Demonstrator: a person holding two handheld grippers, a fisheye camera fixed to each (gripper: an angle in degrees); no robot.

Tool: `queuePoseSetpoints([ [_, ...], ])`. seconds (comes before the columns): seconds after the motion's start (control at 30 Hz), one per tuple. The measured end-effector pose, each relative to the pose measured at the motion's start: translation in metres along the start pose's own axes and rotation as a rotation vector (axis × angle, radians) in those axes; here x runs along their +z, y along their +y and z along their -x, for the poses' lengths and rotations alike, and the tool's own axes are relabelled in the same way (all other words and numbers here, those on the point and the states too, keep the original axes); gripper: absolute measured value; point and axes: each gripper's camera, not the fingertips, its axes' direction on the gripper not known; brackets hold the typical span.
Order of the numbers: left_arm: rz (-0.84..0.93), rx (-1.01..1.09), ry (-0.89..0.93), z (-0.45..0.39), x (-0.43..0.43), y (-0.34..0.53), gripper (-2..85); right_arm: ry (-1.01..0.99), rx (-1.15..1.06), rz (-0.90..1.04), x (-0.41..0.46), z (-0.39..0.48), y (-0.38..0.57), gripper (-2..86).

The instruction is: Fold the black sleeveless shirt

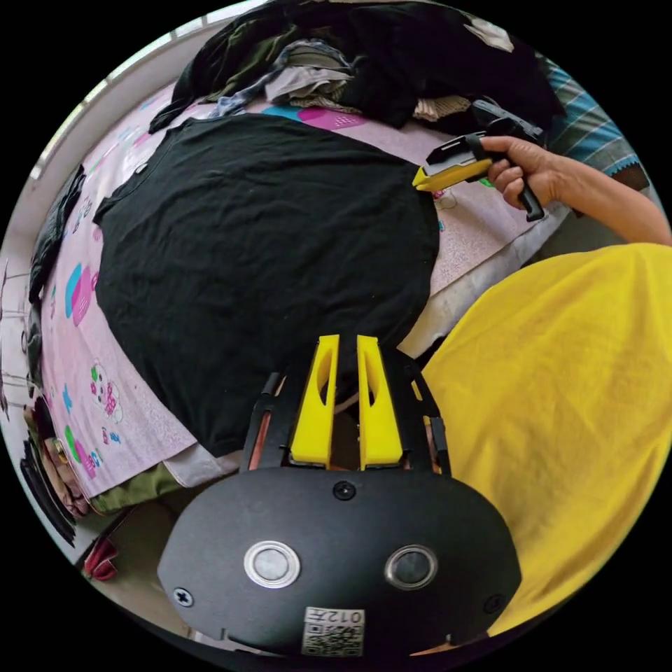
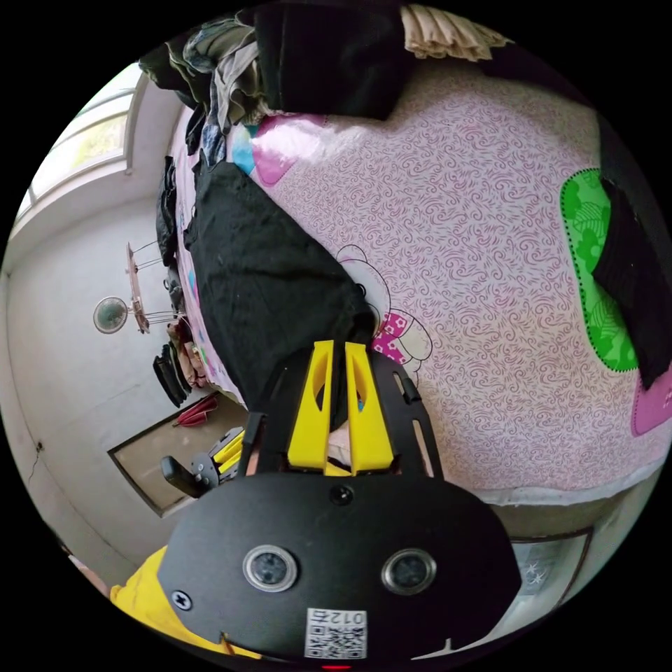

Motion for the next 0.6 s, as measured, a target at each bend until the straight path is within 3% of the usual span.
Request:
queuePoseSetpoints([
  [0.6, 0.078, 0.016, 0.062, -0.010, 0.007, -0.034, 2.7, -0.140, 0.065, -0.007, -0.007, -0.043, 0.007, 1.6],
])
